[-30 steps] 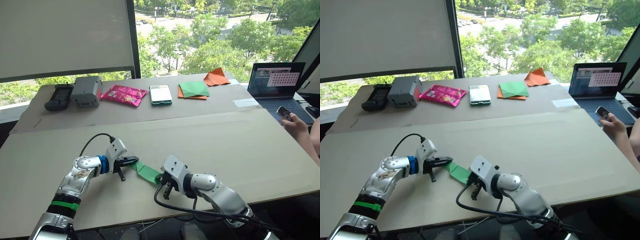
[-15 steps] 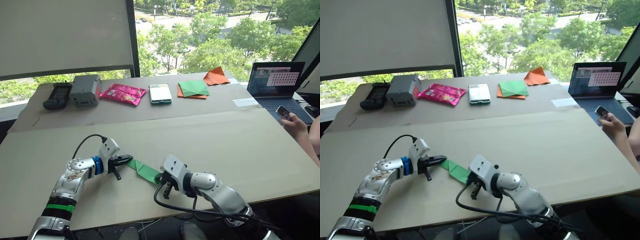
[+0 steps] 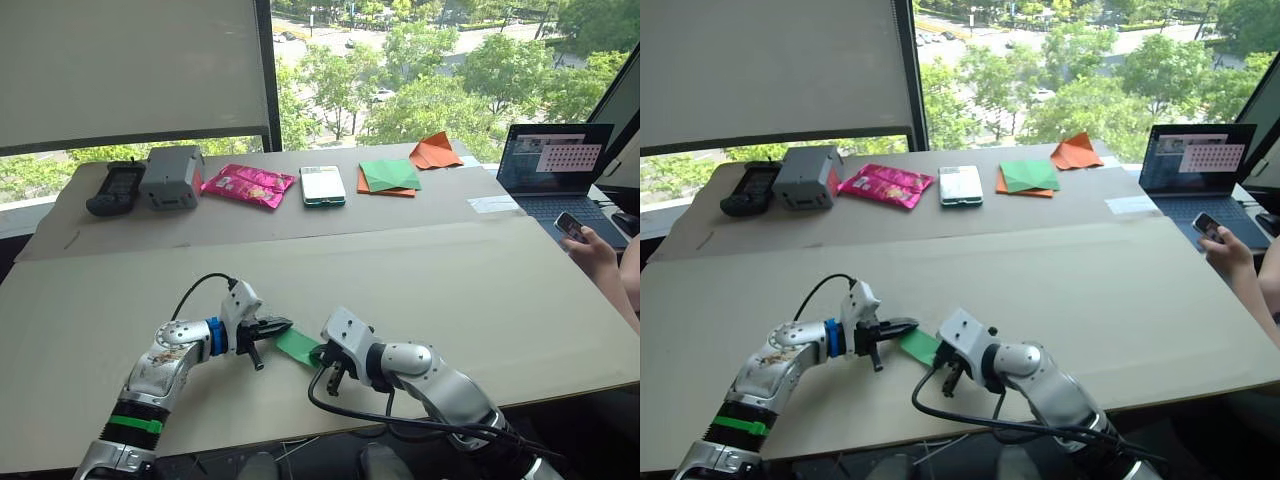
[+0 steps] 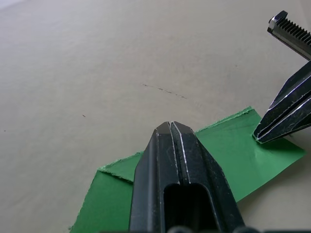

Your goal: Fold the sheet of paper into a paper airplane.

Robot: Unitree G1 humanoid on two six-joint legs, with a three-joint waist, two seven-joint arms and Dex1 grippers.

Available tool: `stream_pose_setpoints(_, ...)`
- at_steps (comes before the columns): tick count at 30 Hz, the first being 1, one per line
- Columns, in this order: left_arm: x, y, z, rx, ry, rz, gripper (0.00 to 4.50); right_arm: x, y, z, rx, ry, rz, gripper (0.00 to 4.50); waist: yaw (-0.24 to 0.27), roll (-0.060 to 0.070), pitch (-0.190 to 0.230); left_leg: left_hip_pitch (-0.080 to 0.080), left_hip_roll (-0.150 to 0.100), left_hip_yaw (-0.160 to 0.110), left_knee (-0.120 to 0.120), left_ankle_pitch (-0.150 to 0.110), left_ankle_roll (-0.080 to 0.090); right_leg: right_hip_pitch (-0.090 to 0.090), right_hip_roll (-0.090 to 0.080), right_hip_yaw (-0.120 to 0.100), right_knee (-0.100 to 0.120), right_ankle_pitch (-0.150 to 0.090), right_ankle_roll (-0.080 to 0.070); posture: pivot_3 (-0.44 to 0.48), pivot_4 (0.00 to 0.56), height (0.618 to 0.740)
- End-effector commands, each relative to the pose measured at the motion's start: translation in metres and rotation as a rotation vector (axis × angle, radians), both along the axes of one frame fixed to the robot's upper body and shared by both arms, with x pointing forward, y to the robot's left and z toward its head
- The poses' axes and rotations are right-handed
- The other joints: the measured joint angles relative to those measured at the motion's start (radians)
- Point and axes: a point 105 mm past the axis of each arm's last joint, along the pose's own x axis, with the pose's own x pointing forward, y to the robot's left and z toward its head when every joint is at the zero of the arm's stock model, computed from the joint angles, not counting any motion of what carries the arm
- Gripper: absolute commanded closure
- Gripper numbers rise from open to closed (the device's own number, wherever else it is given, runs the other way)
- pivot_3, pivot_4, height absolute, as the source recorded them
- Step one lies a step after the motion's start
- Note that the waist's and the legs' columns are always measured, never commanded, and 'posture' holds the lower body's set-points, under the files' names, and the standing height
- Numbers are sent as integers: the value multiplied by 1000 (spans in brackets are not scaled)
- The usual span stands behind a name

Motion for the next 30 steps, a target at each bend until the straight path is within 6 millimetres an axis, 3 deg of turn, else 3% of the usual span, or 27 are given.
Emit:
stream_pose_setpoints(1, -2, 5, -19, 110, 8, -11, 4500, -5, -11, -25, -75, 97, -43, 4475, 1, 1, -1, 0, 0, 0, 0, 0, 0, 0, 0, 0, 0, 0, 0, 0, 150, 732)
stream_pose_setpoints(8, -2, 14, -31, 174, 13, -10, 4500, -5, -11, -24, -75, 98, -49, 4475, 4, 2, -2, 1, 0, 0, 0, 0, 0, 1, -1, 0, -2, 0, 0, 0, 150, 732)
stream_pose_setpoints(20, 1, 65, -37, 225, 37, 120, 4500, -3, -13, -24, -77, 97, -50, 4475, -3, 5, -4, 2, 0, 0, 0, 0, 0, 1, -1, 0, -1, 0, 0, 0, 150, 732)
stream_pose_setpoints(25, 4, 62, -33, 206, 23, 124, 4500, -2, -13, -23, -75, 95, -45, 4475, -1, 5, -5, 2, 0, 0, 0, 0, 0, 1, -1, 0, -1, 0, 0, 0, 150, 732)
stream_pose_setpoints(29, 11, 54, -17, 111, -9, 147, 4500, -1, -9, -17, -55, 60, -26, 4475, 0, 6, -5, 2, 0, 0, 0, 0, 0, 1, -1, 0, -1, 0, 0, 0, 150, 732)
stream_pose_setpoints(30, 13, 54, -9, 73, -22, 160, 4500, 1, -7, -8, -32, 1, -1, 4475, 0, 6, -5, 1, 0, 0, 0, 0, 0, 1, -1, -1, -1, 0, 0, 0, 150, 732)
